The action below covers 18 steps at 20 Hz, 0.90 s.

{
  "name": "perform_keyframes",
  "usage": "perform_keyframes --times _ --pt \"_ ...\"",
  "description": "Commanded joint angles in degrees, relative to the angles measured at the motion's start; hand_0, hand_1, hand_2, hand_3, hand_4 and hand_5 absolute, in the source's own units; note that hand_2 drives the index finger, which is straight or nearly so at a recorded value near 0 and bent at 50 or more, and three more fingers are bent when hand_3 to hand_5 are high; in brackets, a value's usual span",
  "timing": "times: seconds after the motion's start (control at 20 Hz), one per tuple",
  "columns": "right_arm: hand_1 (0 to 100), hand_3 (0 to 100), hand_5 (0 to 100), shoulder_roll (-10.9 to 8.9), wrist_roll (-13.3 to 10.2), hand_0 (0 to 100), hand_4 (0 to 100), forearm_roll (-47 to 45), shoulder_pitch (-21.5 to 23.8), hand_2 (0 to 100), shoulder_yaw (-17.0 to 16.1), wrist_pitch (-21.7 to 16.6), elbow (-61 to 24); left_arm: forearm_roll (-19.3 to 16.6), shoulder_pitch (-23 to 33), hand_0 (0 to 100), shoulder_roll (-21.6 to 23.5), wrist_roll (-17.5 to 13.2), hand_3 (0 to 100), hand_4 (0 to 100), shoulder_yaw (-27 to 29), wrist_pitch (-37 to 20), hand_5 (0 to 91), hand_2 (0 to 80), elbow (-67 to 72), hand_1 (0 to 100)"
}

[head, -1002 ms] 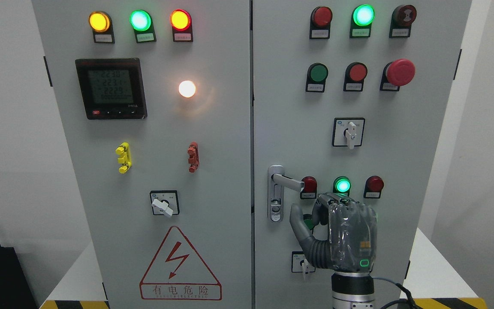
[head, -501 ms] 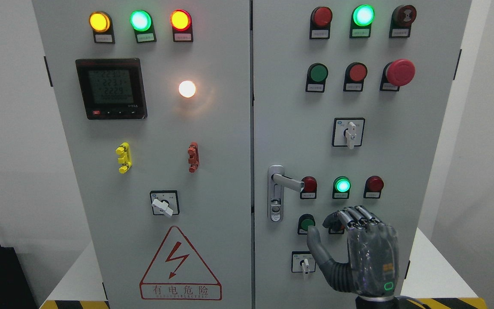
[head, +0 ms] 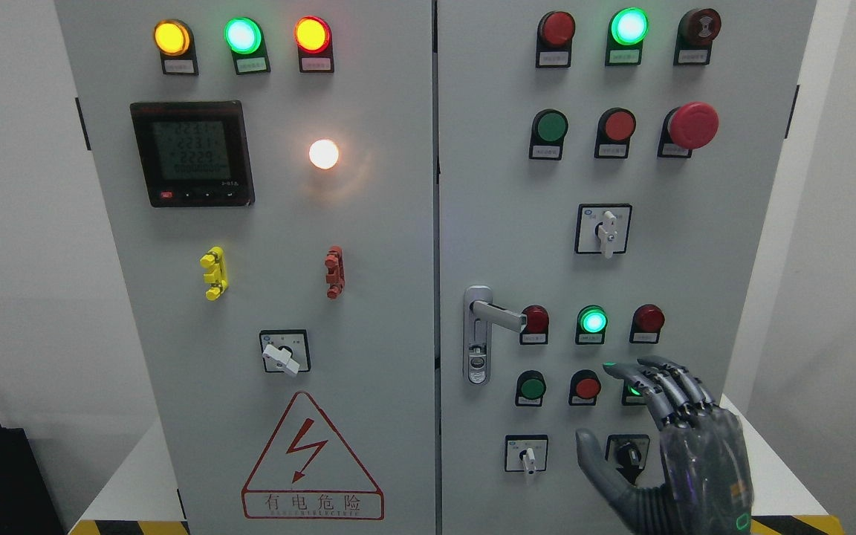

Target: Release door handle

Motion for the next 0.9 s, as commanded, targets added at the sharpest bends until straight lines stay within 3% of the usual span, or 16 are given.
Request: perform_keyframes --times 0.0,0.85 --pt "35 0 0 -4.95 0.1 41 0 -1.3 0.6 0 -4.2 -0.3 -1.5 0.0 0.0 12 0.0 0.0 0 0 -0.8 0.0 0.0 0.0 1.1 39" --pt "28 0 0 -3.90 1.9 43 0 -1.5 0.5 0 -4.2 -0.4 -1.6 0.0 0.0 12 0.0 0.0 0 0 -0.8 0.0 0.0 0.0 1.1 39"
